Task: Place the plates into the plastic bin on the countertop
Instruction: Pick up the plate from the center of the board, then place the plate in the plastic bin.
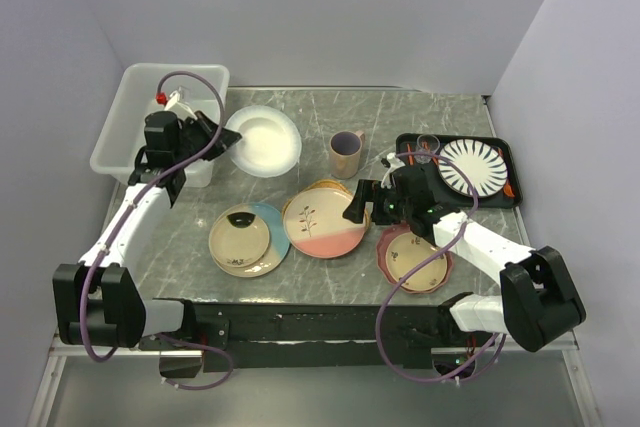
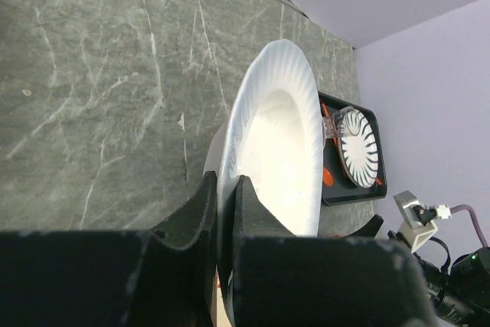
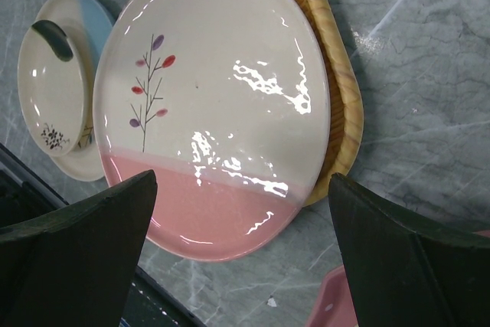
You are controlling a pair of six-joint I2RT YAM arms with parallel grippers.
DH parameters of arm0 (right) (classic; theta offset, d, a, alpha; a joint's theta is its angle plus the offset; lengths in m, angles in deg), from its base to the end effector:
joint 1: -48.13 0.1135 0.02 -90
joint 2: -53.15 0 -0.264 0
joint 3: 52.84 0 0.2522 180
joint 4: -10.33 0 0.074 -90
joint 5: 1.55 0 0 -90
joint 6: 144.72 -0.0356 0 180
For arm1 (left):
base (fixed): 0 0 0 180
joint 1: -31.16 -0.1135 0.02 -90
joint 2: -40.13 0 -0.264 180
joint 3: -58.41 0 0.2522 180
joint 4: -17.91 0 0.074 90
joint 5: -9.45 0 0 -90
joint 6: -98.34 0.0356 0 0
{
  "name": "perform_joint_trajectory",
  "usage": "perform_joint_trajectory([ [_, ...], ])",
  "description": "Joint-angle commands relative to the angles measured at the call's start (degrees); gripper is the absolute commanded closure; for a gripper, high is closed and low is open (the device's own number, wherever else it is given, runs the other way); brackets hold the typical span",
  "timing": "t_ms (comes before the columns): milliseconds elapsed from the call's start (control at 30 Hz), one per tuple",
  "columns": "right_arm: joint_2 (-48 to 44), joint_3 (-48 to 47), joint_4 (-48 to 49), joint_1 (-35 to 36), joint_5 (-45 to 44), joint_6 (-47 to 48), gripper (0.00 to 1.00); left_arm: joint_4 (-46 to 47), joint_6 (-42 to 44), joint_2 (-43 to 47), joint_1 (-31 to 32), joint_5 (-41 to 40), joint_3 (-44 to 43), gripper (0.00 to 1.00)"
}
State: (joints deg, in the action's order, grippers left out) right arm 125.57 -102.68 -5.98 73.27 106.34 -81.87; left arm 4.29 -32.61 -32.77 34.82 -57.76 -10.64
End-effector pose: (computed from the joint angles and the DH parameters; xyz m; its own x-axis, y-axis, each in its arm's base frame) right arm 0.2281 0.1191 0.2006 -0.7890 0.1094 -0.6046 -0.2930 0.7979 0.5268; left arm 0.2944 -0.0327 0.3168 -0.5065 -0.5731 -0.6442 0.1266 0.6896 -0.7130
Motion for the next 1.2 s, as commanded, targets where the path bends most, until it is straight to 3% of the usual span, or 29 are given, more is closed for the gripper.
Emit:
perform_joint_trajectory([
  [0, 0.53, -1.72, 2.28, 0.34, 0.83, 0.09, 0.0, 7.41, -1.94, 0.05, -1.72, 3.05, -4.48, 0.99],
  [500, -0.62, -2.07, 2.37, 1.31, 1.18, -1.23, 0.0, 8.91, -3.35, -4.88, -7.79, 0.42, -7.38, 0.99],
  [1167, -0.71, -2.25, 1.32, 1.92, -0.66, -0.44, 0.0, 18.22, -12.13, -9.18, -18.59, 1.21, -5.89, 0.99],
])
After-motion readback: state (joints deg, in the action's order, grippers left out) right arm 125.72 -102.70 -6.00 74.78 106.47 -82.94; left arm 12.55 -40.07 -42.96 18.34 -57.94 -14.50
